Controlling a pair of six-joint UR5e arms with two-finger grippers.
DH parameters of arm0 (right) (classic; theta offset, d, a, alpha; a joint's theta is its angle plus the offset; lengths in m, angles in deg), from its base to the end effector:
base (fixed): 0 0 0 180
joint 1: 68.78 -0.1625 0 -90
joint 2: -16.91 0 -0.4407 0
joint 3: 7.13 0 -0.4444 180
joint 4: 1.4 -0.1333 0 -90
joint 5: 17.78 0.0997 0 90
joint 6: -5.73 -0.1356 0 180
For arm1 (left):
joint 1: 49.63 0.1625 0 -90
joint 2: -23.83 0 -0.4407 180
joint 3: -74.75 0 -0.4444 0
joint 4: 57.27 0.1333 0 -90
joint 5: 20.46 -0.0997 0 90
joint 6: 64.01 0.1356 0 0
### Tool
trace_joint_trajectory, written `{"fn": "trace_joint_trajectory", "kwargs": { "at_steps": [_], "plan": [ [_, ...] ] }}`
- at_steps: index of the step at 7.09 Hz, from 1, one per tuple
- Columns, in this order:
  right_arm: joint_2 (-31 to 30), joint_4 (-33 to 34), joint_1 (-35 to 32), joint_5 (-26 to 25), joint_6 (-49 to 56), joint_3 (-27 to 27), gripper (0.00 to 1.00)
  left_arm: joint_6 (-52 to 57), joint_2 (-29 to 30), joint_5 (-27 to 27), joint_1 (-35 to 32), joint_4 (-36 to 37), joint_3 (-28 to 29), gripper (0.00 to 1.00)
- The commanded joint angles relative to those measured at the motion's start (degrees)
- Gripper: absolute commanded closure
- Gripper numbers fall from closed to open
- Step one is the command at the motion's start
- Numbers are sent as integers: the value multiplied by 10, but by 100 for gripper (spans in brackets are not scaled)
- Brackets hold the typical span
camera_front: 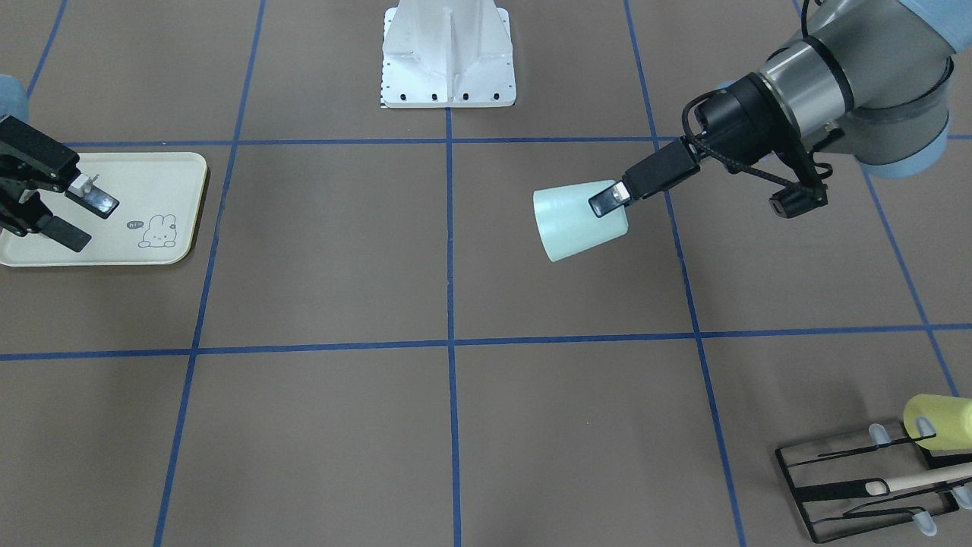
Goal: Left arm grabs green cup and hands to right arm on tray
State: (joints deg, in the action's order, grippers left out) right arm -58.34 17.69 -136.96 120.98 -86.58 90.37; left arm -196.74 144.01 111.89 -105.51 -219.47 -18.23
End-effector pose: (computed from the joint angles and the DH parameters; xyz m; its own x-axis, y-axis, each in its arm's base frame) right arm -0.1966 -0.5754 0.3159 -0.0339 -0.0132 0.9993 -0.3318 0.9433 0.0012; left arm 0.3376 -0.5731 0.1777 -0.2770 -0.4851 -0.8294 0.0809 0.8483 -0.5232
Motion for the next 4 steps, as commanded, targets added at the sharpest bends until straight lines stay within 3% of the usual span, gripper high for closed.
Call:
{"fn": "trace_joint_trajectory", "kwargs": {
  "at_steps": [1,2,4],
  "plan": [
    [26,-88,24,-9,-93,1,1,-65,1,-2,34,-24,-29,90],
    [30,-133,53,-39,-117,1,1,-84,3,-2,45,-25,-37,90],
    [31,-262,160,-180,-202,1,1,-120,4,-8,60,-52,-38,88]
  ]
}}
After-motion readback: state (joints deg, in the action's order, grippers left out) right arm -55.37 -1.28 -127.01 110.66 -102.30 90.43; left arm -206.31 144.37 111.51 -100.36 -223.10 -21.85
